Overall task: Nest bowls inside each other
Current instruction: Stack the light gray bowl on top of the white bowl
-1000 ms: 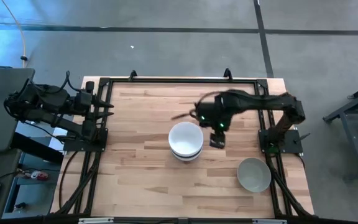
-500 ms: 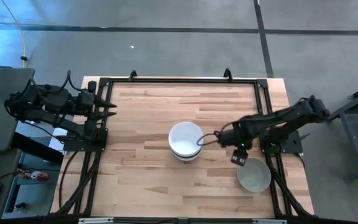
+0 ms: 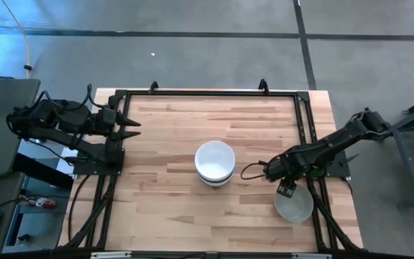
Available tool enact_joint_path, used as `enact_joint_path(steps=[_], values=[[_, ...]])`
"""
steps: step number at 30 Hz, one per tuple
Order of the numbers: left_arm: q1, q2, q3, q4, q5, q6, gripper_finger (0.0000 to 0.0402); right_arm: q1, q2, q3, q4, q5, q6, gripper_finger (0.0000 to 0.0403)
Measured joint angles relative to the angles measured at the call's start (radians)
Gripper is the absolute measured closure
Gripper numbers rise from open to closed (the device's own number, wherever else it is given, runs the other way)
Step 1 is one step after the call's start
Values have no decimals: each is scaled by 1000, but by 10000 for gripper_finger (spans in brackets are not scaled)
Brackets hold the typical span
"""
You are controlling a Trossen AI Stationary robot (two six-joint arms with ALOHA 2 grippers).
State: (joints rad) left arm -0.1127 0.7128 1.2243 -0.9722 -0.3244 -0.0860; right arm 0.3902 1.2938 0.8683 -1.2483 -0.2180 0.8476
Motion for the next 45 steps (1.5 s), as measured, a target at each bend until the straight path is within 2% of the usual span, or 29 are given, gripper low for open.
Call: enact_joint_path(steps=[11,18,22,33,45], values=[[0,29,0,3,7,0,288,17,0,-128,54,7,-32,203],[0,30,0,5,8,-15,288,17,0,-156,88,25,-71,210],[0,31,0,6,7,-27,288,16,0,-157,102,34,-89,247],[0,49,0,22,8,-16,288,16,0,-157,210,50,-73,388],[0,52,-1,21,8,-15,288,-75,0,-157,274,56,29,401]])
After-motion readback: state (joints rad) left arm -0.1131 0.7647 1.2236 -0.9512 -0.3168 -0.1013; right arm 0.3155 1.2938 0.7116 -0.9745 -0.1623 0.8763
